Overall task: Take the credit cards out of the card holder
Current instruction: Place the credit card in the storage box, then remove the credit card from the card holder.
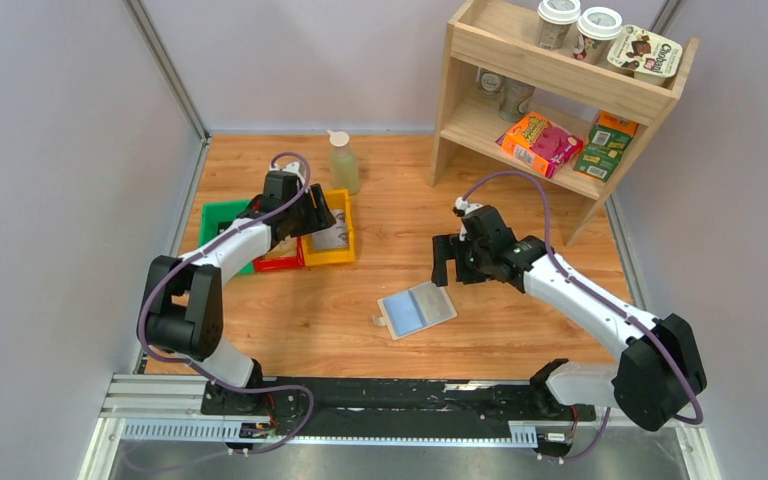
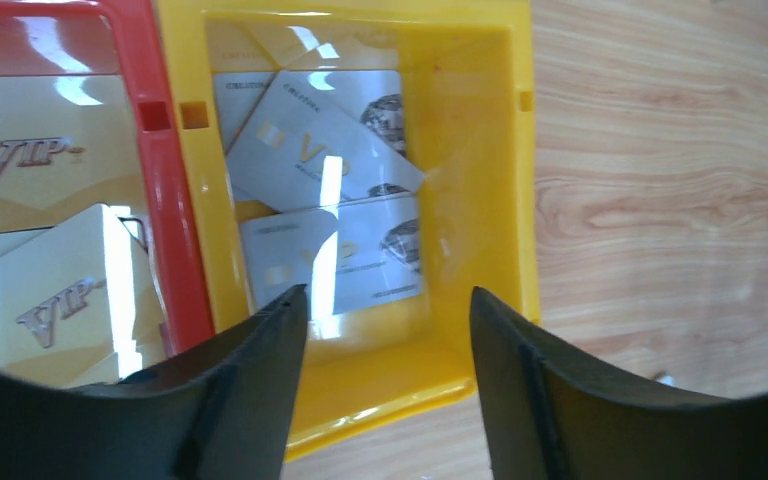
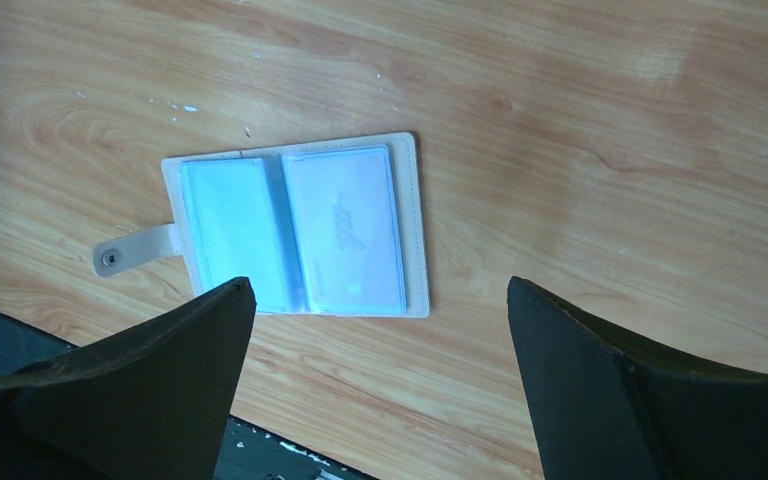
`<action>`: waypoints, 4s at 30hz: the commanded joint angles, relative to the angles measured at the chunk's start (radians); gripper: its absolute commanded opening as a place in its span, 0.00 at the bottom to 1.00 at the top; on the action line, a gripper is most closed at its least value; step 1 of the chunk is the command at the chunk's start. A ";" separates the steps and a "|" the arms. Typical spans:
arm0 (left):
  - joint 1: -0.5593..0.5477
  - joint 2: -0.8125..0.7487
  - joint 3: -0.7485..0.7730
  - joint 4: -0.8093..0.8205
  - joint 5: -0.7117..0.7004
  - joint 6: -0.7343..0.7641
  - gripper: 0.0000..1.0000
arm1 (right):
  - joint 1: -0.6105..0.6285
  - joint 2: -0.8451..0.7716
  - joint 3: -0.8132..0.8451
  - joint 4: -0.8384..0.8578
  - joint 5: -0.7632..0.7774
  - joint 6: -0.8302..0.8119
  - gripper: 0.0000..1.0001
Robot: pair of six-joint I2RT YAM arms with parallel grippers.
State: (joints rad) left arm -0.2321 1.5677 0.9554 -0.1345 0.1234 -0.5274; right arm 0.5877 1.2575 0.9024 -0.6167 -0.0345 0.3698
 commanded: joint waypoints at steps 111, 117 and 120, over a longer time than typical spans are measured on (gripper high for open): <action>-0.472 -0.120 -0.207 -0.031 0.098 -0.175 0.43 | 0.348 0.273 0.130 0.038 0.197 0.050 0.94; -0.472 -0.083 -0.222 -0.022 0.130 -0.177 0.41 | 0.383 0.344 0.168 0.035 0.225 0.072 0.95; -0.473 -0.066 -0.222 -0.014 0.136 -0.177 0.39 | 0.399 0.373 0.190 0.031 0.229 0.078 1.00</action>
State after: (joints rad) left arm -0.7002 1.4837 0.7307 -0.1669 0.2382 -0.6983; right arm 0.9649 1.6012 1.0336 -0.5903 0.1497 0.4244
